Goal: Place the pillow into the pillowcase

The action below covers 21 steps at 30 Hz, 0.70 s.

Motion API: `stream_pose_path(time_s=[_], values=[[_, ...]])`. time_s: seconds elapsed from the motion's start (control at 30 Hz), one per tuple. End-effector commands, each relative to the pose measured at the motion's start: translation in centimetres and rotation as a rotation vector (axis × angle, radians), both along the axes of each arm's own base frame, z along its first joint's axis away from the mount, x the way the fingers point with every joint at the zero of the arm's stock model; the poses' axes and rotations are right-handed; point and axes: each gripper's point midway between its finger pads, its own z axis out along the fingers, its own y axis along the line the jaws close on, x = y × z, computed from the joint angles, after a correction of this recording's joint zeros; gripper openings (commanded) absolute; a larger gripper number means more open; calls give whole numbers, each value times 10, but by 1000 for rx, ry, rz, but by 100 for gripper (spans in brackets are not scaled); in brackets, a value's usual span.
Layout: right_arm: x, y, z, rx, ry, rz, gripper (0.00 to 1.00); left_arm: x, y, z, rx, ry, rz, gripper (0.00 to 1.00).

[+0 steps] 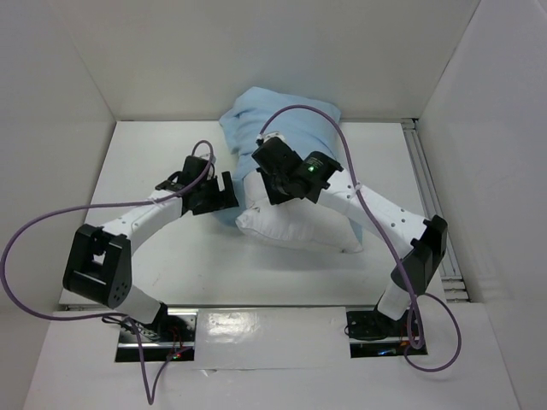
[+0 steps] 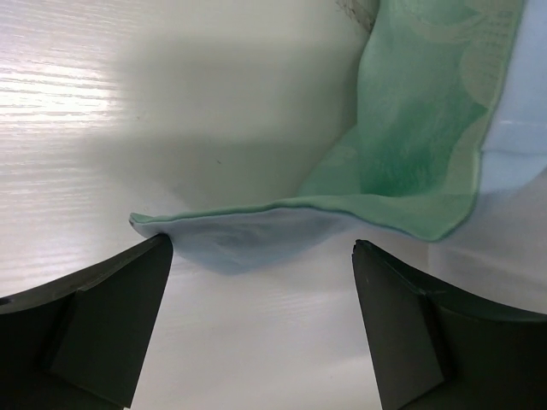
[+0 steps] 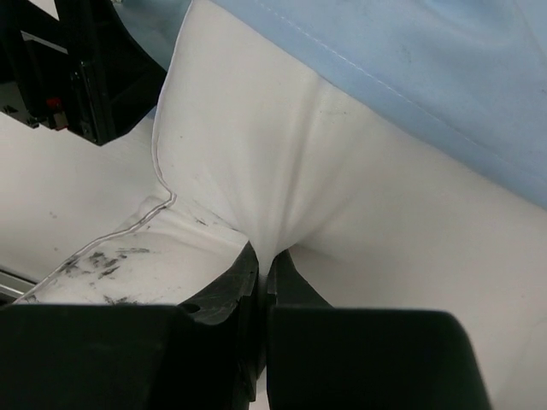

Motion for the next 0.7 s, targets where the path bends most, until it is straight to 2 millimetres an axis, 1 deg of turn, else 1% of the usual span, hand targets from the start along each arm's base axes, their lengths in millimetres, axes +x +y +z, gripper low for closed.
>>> stream_pose_path(time_s=[0.0, 0.13, 0.17, 0.2, 0.33, 0.37, 0.4, 0.47, 0.5, 0.53, 0.57, 0.6, 0.63, 0.67], values=[[7, -2, 53, 114, -91, 23, 0, 21, 2, 9, 37, -61, 12, 100], [6, -1, 53, 118, -86, 29, 0, 29, 13, 11, 86, -86, 59, 100], [5, -2, 56, 125, -92, 29, 0, 30, 15, 13, 97, -88, 69, 100], [8, -6, 53, 112, -89, 26, 0, 33, 16, 17, 101, -99, 76, 100], [6, -5, 53, 116, -84, 32, 0, 46, 12, 1, 113, -66, 74, 100], [10, -8, 53, 116, -84, 22, 0, 49, 7, -7, 104, -44, 59, 100], [10, -8, 53, 116, -84, 22, 0, 48, -2, -10, 68, -29, 27, 100], [13, -11, 53, 115, -85, 11, 0, 50, -18, -1, -2, -47, -24, 100], [13, -11, 53, 115, -85, 11, 0, 41, -28, 2, -62, -42, -74, 96], [13, -11, 53, 115, -85, 11, 0, 42, -36, 12, -105, -84, -102, 93], [16, -15, 53, 115, -86, -1, 0, 39, -42, 18, -141, -103, -130, 88], [15, -14, 52, 120, -80, 6, 0, 27, -50, 18, -190, -94, -178, 84], [19, -15, 48, 112, -73, -3, 0, 23, -54, 30, -227, -123, -198, 74], [18, -14, 48, 117, -68, 3, 0, 23, -59, 37, -259, -148, -212, 69]])
